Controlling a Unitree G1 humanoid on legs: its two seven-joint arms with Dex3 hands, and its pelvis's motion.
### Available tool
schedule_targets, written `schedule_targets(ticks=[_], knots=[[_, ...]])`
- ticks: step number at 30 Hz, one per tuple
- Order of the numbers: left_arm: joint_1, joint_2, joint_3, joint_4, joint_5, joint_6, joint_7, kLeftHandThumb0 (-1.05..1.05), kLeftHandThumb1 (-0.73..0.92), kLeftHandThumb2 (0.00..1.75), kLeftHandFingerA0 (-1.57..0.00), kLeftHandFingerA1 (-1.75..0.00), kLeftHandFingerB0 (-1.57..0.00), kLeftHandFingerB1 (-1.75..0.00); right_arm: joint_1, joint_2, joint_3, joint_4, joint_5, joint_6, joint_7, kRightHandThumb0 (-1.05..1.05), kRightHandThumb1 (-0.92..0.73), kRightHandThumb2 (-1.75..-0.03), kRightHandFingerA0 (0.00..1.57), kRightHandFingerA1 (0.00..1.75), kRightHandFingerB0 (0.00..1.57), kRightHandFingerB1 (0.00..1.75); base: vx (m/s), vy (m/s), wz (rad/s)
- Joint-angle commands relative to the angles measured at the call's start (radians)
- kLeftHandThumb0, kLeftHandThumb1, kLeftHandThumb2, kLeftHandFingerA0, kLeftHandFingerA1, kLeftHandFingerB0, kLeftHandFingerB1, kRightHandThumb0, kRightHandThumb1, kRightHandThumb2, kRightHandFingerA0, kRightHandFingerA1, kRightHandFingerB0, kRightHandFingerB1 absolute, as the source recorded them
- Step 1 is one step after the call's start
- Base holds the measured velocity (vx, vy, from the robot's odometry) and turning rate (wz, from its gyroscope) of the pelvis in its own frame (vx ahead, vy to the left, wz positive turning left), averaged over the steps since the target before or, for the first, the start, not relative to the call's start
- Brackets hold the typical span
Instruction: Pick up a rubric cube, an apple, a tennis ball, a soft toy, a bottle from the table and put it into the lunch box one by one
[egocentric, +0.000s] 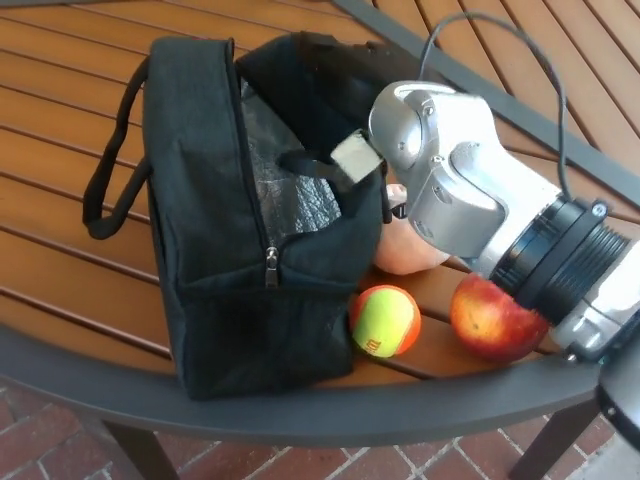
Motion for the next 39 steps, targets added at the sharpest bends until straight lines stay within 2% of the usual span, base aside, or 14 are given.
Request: schedule_targets(ticks=[1,3,4,5,6,8,9,12,16,17,29,36,37,39], knots=[[0.020,0.014,0.010,-0.010,-0.002,0.000,0.000,0.20,0.48,1.19,-1.10,-1.15,-1.01,-1.05,-0.119,-0.159,0.243,-0.086,-0.297,-0.150,0.251,-0.94,-0.69,-1.07,0.00,0.11,0.13,0.34,0.00,0.000,0.00],[0.017,0.020,0.008,0.005,0.006,-0.014,0.005,0.20,0.48,1.18,-1.10,-1.13,-1.00,-1.04,-0.145,-0.186,0.260,-0.099,-0.314,-0.177,0.251,-0.84,-0.63,-1.06,0.00,0.22,0.13,0.40,0.00,0.000,0.00],[0.016,0.020,0.009,0.005,0.004,-0.010,0.004,0.15,0.47,1.19,-1.04,-1.22,-0.95,-1.07,-0.161,-0.191,0.269,-0.093,-0.319,-0.198,0.255,-0.83,-0.81,-0.65,0.00,0.30,0.20,0.28,0.00,0.000,0.00],[0.016,0.020,0.010,0.005,0.002,-0.006,0.002,0.15,0.47,1.19,-1.04,-1.22,-0.95,-1.07,-0.172,-0.195,0.276,-0.088,-0.322,-0.210,0.259,-0.83,-0.81,-0.65,0.00,0.30,0.20,0.28,0.00,0.000,0.00],[0.013,0.021,0.012,0.009,-0.001,-0.007,-0.001,0.16,0.47,1.19,-1.05,-1.21,-0.96,-1.07,-0.185,-0.199,0.282,-0.084,-0.326,-0.227,0.260,-0.79,-0.60,-0.99,0.03,0.24,0.13,0.40,0.00,0.000,0.00],[0.000,0.026,0.012,0.035,0.003,-0.023,-0.002,0.19,0.48,1.17,-1.08,-1.12,-0.99,-1.04,-0.208,-0.201,0.240,-0.084,-0.282,-0.240,0.260,-0.67,-0.53,-0.90,0.00,0.26,0.14,0.45,0.00,0.000,0.00],[-0.005,0.029,0.012,0.044,0.005,-0.029,-0.002,0.19,0.47,1.17,-1.09,-1.13,-1.01,-1.05,-0.209,-0.194,0.193,-0.086,-0.235,-0.231,0.263,-0.60,-0.69,-0.61,0.00,0.23,0.23,0.29,0.00,0.000,0.00],[-0.001,0.030,0.015,0.047,0.003,-0.027,0.002,0.15,0.45,1.18,-1.03,-1.21,-0.97,-1.08,-0.166,-0.137,-0.042,-0.091,-0.037,-0.163,0.259,-0.62,-0.50,-0.87,0.01,0.36,0.16,0.45,0.00,0.000,0.00],[0.001,0.032,0.019,0.041,0.000,-0.016,0.007,0.15,0.47,1.18,-1.03,-1.20,-0.96,-1.07,-0.117,-0.080,-0.266,-0.101,0.094,-0.129,0.223,-0.62,-0.71,-0.62,0.08,0.42,0.28,0.31,0.00,0.000,0.00],[0.000,0.032,0.022,0.047,-0.005,-0.019,0.002,0.15,0.46,1.19,-1.07,-1.22,-0.97,-1.08,-0.080,-0.038,-0.368,-0.133,0.141,-0.122,0.160,-0.63,-0.69,-0.61,0.26,0.44,0.37,0.33,0.00,0.000,0.00],[-0.012,0.030,0.032,0.088,-0.016,-0.039,-0.005,0.23,0.46,1.18,-1.11,-1.14,-1.01,-1.05,-0.021,0.428,-1.212,-0.517,0.617,0.082,-0.294,-0.58,-0.72,-0.62,0.31,0.57,0.35,0.40,0.00,0.000,0.00],[-0.021,0.024,0.042,0.072,-0.027,-0.033,0.005,0.13,0.41,1.22,-1.05,-1.23,-0.97,-1.08,0.182,0.268,-1.157,-0.825,0.355,0.308,0.006,-0.68,-0.68,-0.60,0.16,0.52,0.26,0.34,0.00,0.000,0.00],[-0.010,0.018,0.042,0.047,-0.033,-0.023,0.002,0.13,0.46,1.20,-1.09,-1.24,-0.94,-1.07,0.252,0.188,-1.111,-0.859,0.307,0.300,0.079,-0.38,-0.43,-1.02,0.04,0.54,0.00,0.49,0.00,0.000,0.00],[0.001,0.010,0.044,0.020,-0.042,-0.009,-0.002,0.13,0.46,1.20,-1.09,-1.24,-0.94,-1.07,0.326,0.102,-1.065,-0.892,0.262,0.286,0.154,-0.38,-0.43,-1.02,0.04,0.54,0.00,0.49,0.00,0.000,0.00]])
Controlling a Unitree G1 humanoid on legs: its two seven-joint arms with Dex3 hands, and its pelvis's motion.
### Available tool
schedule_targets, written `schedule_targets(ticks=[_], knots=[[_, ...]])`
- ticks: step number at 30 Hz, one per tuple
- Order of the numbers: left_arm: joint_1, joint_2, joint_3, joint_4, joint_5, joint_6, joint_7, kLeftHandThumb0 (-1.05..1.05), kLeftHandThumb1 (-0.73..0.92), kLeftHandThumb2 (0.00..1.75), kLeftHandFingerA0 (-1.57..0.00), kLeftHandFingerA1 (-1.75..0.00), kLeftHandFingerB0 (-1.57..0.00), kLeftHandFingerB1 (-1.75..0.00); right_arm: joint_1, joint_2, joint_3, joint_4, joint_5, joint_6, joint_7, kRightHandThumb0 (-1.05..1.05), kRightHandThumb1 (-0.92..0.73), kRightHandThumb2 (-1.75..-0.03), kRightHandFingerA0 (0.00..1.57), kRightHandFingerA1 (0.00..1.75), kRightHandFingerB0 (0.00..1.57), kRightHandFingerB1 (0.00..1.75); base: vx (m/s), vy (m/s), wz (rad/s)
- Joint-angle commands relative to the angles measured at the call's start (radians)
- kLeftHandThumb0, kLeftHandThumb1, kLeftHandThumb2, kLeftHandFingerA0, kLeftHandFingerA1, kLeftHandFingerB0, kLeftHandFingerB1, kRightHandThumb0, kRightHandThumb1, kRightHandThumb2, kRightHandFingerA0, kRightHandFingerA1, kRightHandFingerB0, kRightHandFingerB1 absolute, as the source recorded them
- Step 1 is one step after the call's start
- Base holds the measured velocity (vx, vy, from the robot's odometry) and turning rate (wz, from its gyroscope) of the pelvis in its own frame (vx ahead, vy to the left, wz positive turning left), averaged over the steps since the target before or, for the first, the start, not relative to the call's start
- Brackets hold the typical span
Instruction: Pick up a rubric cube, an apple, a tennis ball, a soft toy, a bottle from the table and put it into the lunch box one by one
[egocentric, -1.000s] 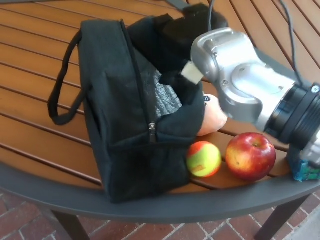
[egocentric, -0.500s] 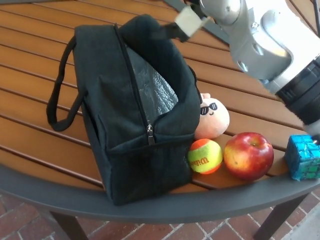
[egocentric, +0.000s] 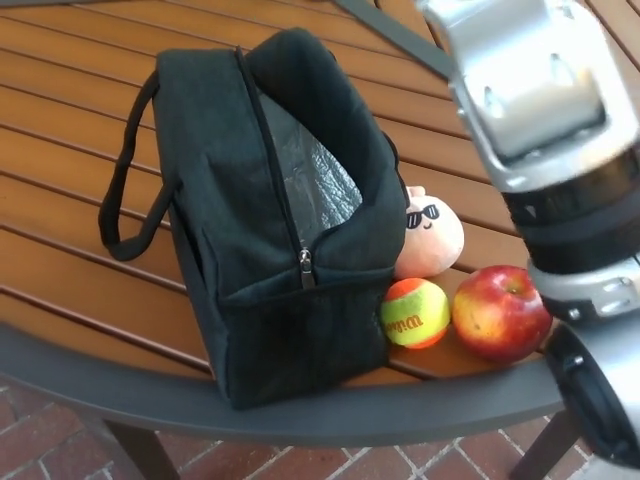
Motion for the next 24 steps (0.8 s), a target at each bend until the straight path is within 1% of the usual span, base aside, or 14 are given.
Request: schedule_targets(ticks=[1,6,7,8,9,11,14,15,16,17,21,22,23,24], knots=[[0.019,-0.009,0.043,-0.040,-0.047,-0.003,0.003,0.15,0.47,1.18,-1.08,-1.24,-0.93,-1.07,0.438,-0.163,-0.376,-0.523,0.125,0.355,0.090,-0.72,-0.70,-0.61,0.00,0.33,0.14,0.27,0.00,0.000,0.00],[0.020,-0.013,0.048,-0.044,-0.047,0.001,0.004,0.15,0.47,1.18,-1.08,-1.24,-0.93,-1.07,0.480,-0.191,-0.380,-0.549,0.139,0.363,0.112,-0.72,-0.70,-0.61,0.00,0.33,0.14,0.27,0.00,0.000,0.00],[0.024,-0.015,0.047,-0.050,-0.041,-0.003,0.009,0.19,0.49,1.18,-1.08,-1.13,-0.96,-1.02,0.570,-0.323,-0.368,-0.549,0.125,0.343,0.201,-0.76,-0.70,-0.61,0.00,0.09,0.08,0.26,0.00,0.000,0.00],[0.018,-0.019,0.058,-0.042,-0.055,-0.012,0.002,0.22,0.50,1.22,-1.13,-1.17,-1.02,-1.07,0.672,-0.460,-0.370,-0.538,0.082,0.242,0.277,-0.99,-0.63,-0.96,0.00,0.01,0.10,0.10,0.00,0.000,0.00],[0.013,-0.023,0.067,-0.035,-0.066,-0.018,-0.004,0.22,0.50,1.22,-1.13,-1.17,-1.02,-1.07,0.743,-0.556,-0.371,-0.531,0.054,0.170,0.326,-0.99,-0.63,-0.96,0.00,0.01,0.10,0.10,0.00,0.000,0.00],[0.001,-0.020,0.071,-0.023,-0.060,-0.034,-0.001,0.20,0.50,1.21,-1.10,-1.15,-1.00,-1.05,0.858,-0.690,-0.388,-0.523,0.017,0.049,0.369,-0.98,-0.63,-0.95,0.00,0.00,0.09,0.10,0.00,0.000,0.00],[0.007,-0.031,0.084,-0.041,-0.077,-0.037,-0.014,0.22,0.51,1.23,-1.14,-1.18,-1.03,-1.08,0.913,-0.754,-0.387,-0.533,0.024,0.030,0.367,-0.97,-0.63,-0.96,0.00,0.00,0.08,0.12,0.00,0.000,0.00],[0.007,-0.035,0.088,-0.053,-0.085,-0.027,-0.015,0.20,0.51,1.20,-1.16,-1.19,-1.01,-1.07,0.939,-0.766,-0.390,-0.526,0.022,0.010,0.366,-0.92,-0.59,-0.91,0.00,0.03,0.12,0.20,0.00,0.000,0.00],[0.007,-0.038,0.091,-0.062,-0.089,-0.020,-0.015,0.20,0.51,1.20,-1.16,-1.19,-1.01,-1.07,0.957,-0.777,-0.391,-0.521,0.025,-0.003,0.362,-0.92,-0.59,-0.91,0.00,0.03,0.12,0.20,0.00,0.000,0.00],[0.007,-0.039,0.091,-0.071,-0.086,-0.012,-0.011,0.15,0.45,1.22,-1.04,-1.34,-0.90,-1.13,0.983,-0.797,-0.388,-0.515,0.032,-0.020,0.356,-0.91,-0.58,-0.90,0.00,0.03,0.12,0.20,0.00,0.000,0.00],[0.007,-0.039,0.092,-0.076,-0.072,-0.010,-0.009,0.15,0.45,1.22,-1.04,-1.34,-0.90,-1.13,1.005,-0.838,-0.374,-0.517,0.067,-0.025,0.336,-0.91,-0.58,-0.90,0.00,0.03,0.12,0.20,0.00,0.000,0.00],[0.006,-0.042,0.093,-0.080,-0.073,-0.003,-0.006,0.19,0.52,1.18,-1.10,-1.16,-0.95,-1.03,1.015,-0.844,-0.370,-0.510,0.066,-0.040,0.332,-0.77,-0.58,-0.77,0.00,0.09,0.08,0.25,0.00,0.000,0.00],[0.006,-0.046,0.095,-0.087,-0.073,0.007,-0.003,0.19,0.52,1.18,-1.10,-1.16,-0.95,-1.03,1.030,-0.858,-0.363,-0.503,0.071,-0.059,0.323,-0.77,-0.58,-0.77,0.00,0.09,0.08,0.25,0.00,0.000,0.00],[0.001,-0.047,0.095,-0.086,-0.068,0.011,0.003,0.17,0.53,1.17,-1.10,-1.14,-0.93,-1.01,1.028,-0.867,-0.333,-0.480,0.064,-0.082,0.308,-0.78,-0.52,-0.90,0.00,0.17,0.12,0.34,0.00,0.000,0.00]])
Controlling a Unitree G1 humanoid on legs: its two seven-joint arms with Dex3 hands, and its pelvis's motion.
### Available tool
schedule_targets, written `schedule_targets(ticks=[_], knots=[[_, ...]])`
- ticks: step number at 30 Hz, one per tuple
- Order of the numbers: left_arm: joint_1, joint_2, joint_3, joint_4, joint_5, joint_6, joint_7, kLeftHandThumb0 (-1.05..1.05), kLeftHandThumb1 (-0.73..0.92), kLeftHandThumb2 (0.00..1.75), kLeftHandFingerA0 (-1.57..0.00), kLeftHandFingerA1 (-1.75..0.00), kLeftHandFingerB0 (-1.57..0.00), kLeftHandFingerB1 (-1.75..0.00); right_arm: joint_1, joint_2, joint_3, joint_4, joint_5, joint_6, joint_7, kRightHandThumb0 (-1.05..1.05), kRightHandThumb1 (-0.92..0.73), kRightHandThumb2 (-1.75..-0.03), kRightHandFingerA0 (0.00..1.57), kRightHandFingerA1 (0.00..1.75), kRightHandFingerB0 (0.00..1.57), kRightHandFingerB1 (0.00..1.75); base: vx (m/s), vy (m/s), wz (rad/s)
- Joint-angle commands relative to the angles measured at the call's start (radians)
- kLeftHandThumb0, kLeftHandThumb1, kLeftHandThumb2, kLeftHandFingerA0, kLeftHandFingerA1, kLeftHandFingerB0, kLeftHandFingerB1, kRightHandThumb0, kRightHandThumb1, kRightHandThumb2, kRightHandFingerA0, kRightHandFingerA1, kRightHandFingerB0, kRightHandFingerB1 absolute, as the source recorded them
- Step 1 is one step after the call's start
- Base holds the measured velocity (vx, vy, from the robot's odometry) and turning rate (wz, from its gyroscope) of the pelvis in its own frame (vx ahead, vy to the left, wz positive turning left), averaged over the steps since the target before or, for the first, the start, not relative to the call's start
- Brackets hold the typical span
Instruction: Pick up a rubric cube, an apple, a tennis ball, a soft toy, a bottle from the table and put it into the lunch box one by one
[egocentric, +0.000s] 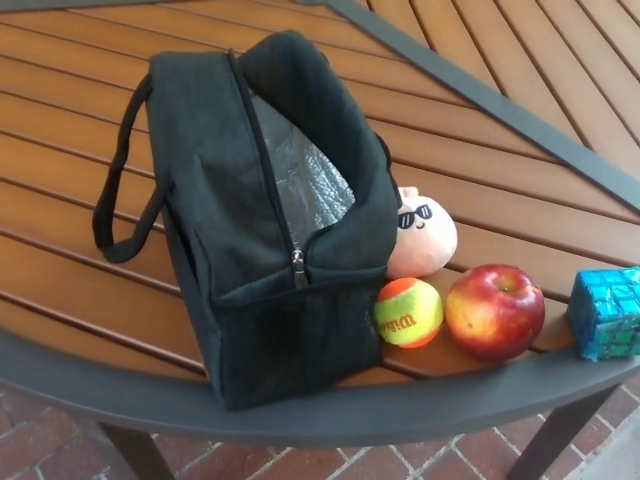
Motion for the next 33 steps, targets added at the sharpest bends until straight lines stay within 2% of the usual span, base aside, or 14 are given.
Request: schedule_targets(ticks=[1,3,5,8,10,11,12,14,24,25,28,30,32,33], knots=[[-0.002,-0.004,0.027,-0.030,-0.034,0.013,0.009,0.17,0.53,1.17,-1.10,-1.14,-0.93,-1.01,0.122,-0.167,0.045,0.011,0.011,-0.201,0.095,-0.78,-0.52,-0.90,0.00,0.17,0.12,0.34,0.00,0.000,0.00],[0.005,-0.010,0.028,-0.047,-0.036,0.017,0.007,0.19,0.47,1.27,-1.02,-1.32,-0.90,-1.12,0.114,-0.167,0.077,0.042,0.009,-0.221,0.079,-0.70,-0.66,-0.60,0.00,0.26,0.15,0.26,0.00,0.000,0.00],[0.022,-0.020,0.033,-0.077,-0.048,0.024,-0.001,0.20,0.52,1.18,-1.10,-1.16,-0.96,-1.03,0.102,-0.164,0.109,0.073,0.009,-0.224,0.073,-0.72,-0.68,-0.60,0.00,0.23,0.13,0.25,0.00,0.000,0.00],[0.029,-0.022,0.037,-0.088,-0.047,0.031,-0.002,0.20,0.51,1.18,-1.10,-1.16,-0.95,-1.03,0.098,-0.167,0.138,0.112,0.014,-0.235,0.065,-0.72,-0.67,-0.60,0.00,0.24,0.12,0.25,0.00,0.000,0.00],[0.028,-0.023,0.041,-0.088,-0.047,0.041,0.005,0.20,0.52,1.17,-1.08,-1.14,-0.95,-1.02,0.115,-0.175,0.175,0.191,-0.011,-0.253,0.054,-0.81,-0.53,-0.93,0.03,0.18,0.10,0.31,0.00,0.000,0.00],[0.028,-0.023,0.041,-0.088,-0.047,0.041,0.005,0.20,0.52,1.17,-1.08,-1.14,-0.95,-1.02,0.115,-0.175,0.175,0.191,-0.011,-0.253,0.054,-0.81,-0.53,-0.93,0.03,0.18,0.10,0.31,0.00,0.000,0.00],[0.033,-0.024,0.041,-0.094,-0.043,0.041,0.004,0.20,0.52,1.18,-1.10,-1.16,-0.97,-1.04,0.121,-0.180,0.196,0.229,-0.028,-0.254,0.043,-0.76,-0.68,-0.61,0.00,0.29,0.11,0.26,0.00,0.000,0.00],[0.041,-0.026,0.043,-0.099,-0.046,0.038,-0.004,0.20,0.52,1.18,-1.09,-1.15,-0.95,-1.03,0.127,-0.181,0.207,0.282,-0.038,-0.258,0.022,-0.84,-0.55,-0.92,0.00,0.15,0.05,0.28,0.00,0.000,0.00],[0.036,-0.028,0.059,-0.079,-0.058,0.027,-0.023,0.20,0.52,1.18,-1.10,-1.16,-0.96,-1.03,0.109,-0.163,0.206,0.486,-0.043,-0.324,-0.071,-0.75,-0.51,-0.91,0.02,0.24,0.08,0.34,0.00,0.000,0.00],[0.043,-0.027,0.051,-0.100,-0.048,0.035,-0.019,0.20,0.51,1.19,-1.12,-1.18,-0.99,-1.06,0.095,-0.156,0.211,0.515,-0.053,-0.328,-0.094,-0.71,-0.68,-0.61,0.00,0.32,0.13,0.25,0.00,0.000,0.00],[0.047,-0.027,0.046,-0.110,-0.044,0.040,-0.017,0.20,0.51,1.19,-1.12,-1.18,-0.99,-1.06,0.086,-0.152,0.214,0.534,-0.057,-0.336,-0.107,-0.71,-0.68,-0.61,0.00,0.32,0.13,0.25,0.00,0.000,0.00],[0.037,-0.027,0.049,-0.100,-0.045,0.038,-0.014,0.21,0.52,1.20,-1.13,-1.18,-0.98,-1.05,0.079,-0.141,0.220,0.544,-0.059,-0.343,-0.121,-0.72,-0.50,-0.90,0.02,0.27,0.08,0.35,0.00,0.000,0.00],[0.032,-0.024,0.045,-0.091,-0.036,0.035,-0.006,0.21,0.51,1.20,-1.11,-1.16,-0.97,-1.04,0.079,-0.130,0.239,0.528,-0.074,-0.348,-0.133,-0.72,-0.67,-0.60,0.00,0.36,0.14,0.26,0.00,0.000,0.00],[0.033,-0.032,0.042,-0.108,-0.037,0.045,-0.002,0.23,0.52,1.22,-1.10,-1.16,-0.98,-1.05,0.087,-0.099,0.266,0.465,-0.083,-0.344,-0.138,-0.73,-0.49,-0.88,0.04,0.26,0.10,0.36,0.00,0.000,0.00]])
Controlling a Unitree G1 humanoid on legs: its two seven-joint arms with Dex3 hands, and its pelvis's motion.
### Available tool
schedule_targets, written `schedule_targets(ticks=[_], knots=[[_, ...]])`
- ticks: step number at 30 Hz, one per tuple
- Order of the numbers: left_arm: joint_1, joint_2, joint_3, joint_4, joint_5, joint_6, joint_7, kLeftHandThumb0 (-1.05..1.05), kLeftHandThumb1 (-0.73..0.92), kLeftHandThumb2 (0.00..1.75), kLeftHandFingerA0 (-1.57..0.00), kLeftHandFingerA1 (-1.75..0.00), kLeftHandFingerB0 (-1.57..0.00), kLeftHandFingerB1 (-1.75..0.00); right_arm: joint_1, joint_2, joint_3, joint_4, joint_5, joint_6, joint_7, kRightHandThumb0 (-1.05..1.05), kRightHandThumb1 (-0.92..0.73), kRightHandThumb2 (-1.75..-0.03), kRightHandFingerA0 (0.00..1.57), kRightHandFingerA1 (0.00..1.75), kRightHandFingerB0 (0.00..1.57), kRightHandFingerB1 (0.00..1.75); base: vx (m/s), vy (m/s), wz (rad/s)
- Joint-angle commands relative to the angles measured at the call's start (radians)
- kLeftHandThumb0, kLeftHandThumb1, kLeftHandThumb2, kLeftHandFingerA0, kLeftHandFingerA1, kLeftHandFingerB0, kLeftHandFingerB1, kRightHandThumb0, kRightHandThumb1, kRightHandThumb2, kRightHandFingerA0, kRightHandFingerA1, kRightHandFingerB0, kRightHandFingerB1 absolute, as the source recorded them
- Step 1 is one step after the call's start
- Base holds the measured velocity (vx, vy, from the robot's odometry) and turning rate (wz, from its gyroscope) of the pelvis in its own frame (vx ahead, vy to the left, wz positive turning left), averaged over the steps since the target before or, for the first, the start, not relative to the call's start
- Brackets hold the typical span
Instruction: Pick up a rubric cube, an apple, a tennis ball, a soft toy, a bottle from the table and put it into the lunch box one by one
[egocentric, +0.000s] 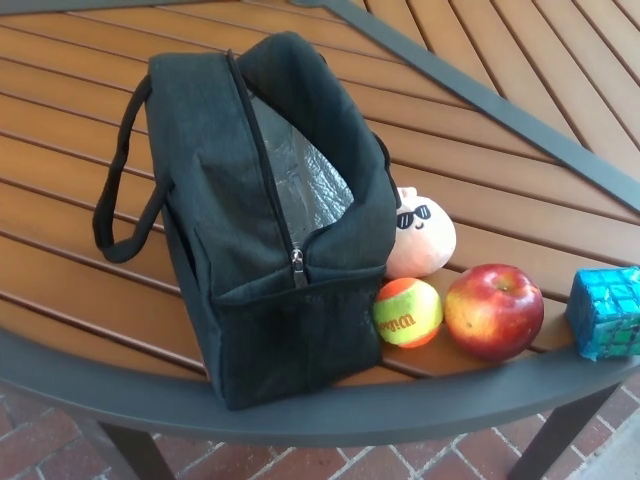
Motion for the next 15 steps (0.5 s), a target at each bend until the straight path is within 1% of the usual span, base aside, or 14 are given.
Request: schedule_targets(ticks=[1,2,3,5,6,7,9,10,14,15], knots=[[-0.002,-0.001,-0.003,-0.013,-0.005,0.022,0.010,0.23,0.52,1.22,-1.10,-1.16,-0.98,-1.05,-0.004,0.060,0.057,-0.076,-0.040,-0.039,-0.067,-0.73,-0.49,-0.88,0.04,0.26,0.10,0.36,0.00,0.000,0.00],[-0.002,-0.002,-0.004,-0.016,-0.006,0.024,0.010,0.23,0.52,1.22,-1.10,-1.16,-0.98,-1.05,-0.002,0.063,0.061,-0.085,-0.040,-0.037,-0.069,-0.73,-0.49,-0.88,0.04,0.26,0.10,0.36,0.00,0.000,0.00],[-0.003,-0.001,-0.005,-0.013,-0.006,0.022,0.008,0.20,0.45,1.32,-1.01,-1.33,-0.93,-1.16,-0.004,0.070,0.072,-0.106,-0.042,-0.039,-0.065,-0.67,-0.66,-0.61,0.03,0.26,0.14,0.24,0.00,0.000,0.00],[-0.005,0.001,-0.005,-0.010,-0.006,0.021,0.004,0.20,0.45,1.32,-1.01,-1.33,-0.93,-1.16,-0.006,0.080,0.085,-0.133,-0.045,-0.042,-0.059,-0.67,-0.66,-0.61,0.03,0.26,0.14,0.24,0.00,0.000,0.00],[-0.007,0.002,-0.006,-0.007,-0.003,0.019,0.007,0.18,0.48,1.27,-1.02,-1.34,-0.93,-1.16,-0.009,0.085,0.092,-0.145,-0.049,-0.039,-0.058,-0.67,-0.66,-0.60,0.04,0.25,0.14,0.24,0.00,0.000,0.00],[-0.007,0.003,-0.005,-0.006,-0.003,0.021,0.011,0.18,0.49,1.28,-1.01,-1.36,-0.91,-1.17,-0.021,0.096,0.101,-0.161,-0.053,-0.025,-0.058,-0.70,-0.65,-0.59,0.01,0.32,0.13,0.26,0.00,0.000,0.00],[-0.007,0.002,-0.002,-0.007,-0.007,0.024,0.011,0.18,0.49,1.28,-1.01,-1.36,-0.91,-1.17,-0.035,0.106,0.107,-0.172,-0.055,-0.011,-0.057,-0.70,-0.65,-0.59,0.01,0.32,0.13,0.26,0.00,0.000,0.00],[-0.004,0.003,-0.001,-0.010,-0.010,0.028,0.009,0.20,0.53,1.19,-1.12,-1.17,-0.97,-1.05,-0.084,0.127,0.108,-0.151,-0.050,0.007,-0.061,-0.70,-0.62,-0.60,0.00,0.29,0.12,0.24,0.00,0.000,0.00],[-0.003,0.004,0.000,-0.011,-0.010,0.030,0.008,0.20,0.53,1.19,-1.12,-1.17,-0.97,-1.05,-0.106,0.138,0.109,-0.140,-0.050,0.016,-0.062,-0.70,-0.62,-0.60,0.00,0.29,0.12,0.24,0.00,0.000,0.00],[0.003,0.000,0.000,-0.023,-0.013,0.034,0.006,0.19,0.49,1.27,-1.01,-1.37,-0.91,-1.17,-0.122,0.141,0.114,-0.102,-0.058,0.017,-0.070,-0.78,-0.49,-0.88,0.00,0.20,0.11,0.32,0.00,0.000,0.00]])
